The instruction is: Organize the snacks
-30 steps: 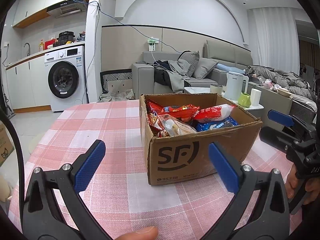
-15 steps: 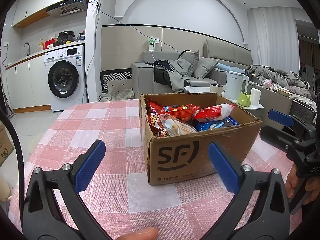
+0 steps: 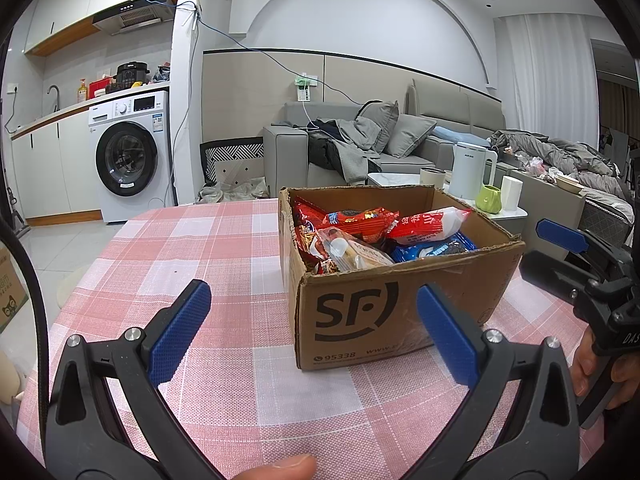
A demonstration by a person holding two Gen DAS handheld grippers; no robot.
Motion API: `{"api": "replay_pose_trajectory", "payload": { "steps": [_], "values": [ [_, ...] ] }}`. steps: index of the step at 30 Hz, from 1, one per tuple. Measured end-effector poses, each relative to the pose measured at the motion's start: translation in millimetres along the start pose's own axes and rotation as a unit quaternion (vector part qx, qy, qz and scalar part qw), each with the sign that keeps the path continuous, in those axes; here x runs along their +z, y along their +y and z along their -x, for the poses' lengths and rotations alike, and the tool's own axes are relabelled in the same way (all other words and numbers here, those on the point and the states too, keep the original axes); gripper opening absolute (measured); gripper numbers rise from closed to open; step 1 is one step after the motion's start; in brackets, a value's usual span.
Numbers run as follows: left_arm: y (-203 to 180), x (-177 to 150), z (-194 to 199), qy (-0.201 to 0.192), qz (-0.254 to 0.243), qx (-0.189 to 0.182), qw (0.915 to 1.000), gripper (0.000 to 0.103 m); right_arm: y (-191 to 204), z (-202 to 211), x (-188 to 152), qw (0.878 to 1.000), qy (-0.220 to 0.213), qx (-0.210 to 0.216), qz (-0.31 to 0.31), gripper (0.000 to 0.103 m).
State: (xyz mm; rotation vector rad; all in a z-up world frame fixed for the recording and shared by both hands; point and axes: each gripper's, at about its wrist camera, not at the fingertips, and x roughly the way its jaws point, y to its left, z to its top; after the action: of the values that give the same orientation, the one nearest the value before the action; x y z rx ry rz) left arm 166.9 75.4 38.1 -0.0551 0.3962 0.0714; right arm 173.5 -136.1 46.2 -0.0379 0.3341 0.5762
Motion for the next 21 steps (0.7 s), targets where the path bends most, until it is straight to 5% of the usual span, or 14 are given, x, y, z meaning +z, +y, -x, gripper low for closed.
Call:
{"api": "replay_pose_trajectory", "payload": {
  "steps": [21],
  "values": [
    [-0.5,-1.9,1.5,-0.002,-0.001,-0.002,1.0000,0.103,-0.2,0.0,0.2,1.000,0.000,0.000,0.000,0.103]
  ]
}}
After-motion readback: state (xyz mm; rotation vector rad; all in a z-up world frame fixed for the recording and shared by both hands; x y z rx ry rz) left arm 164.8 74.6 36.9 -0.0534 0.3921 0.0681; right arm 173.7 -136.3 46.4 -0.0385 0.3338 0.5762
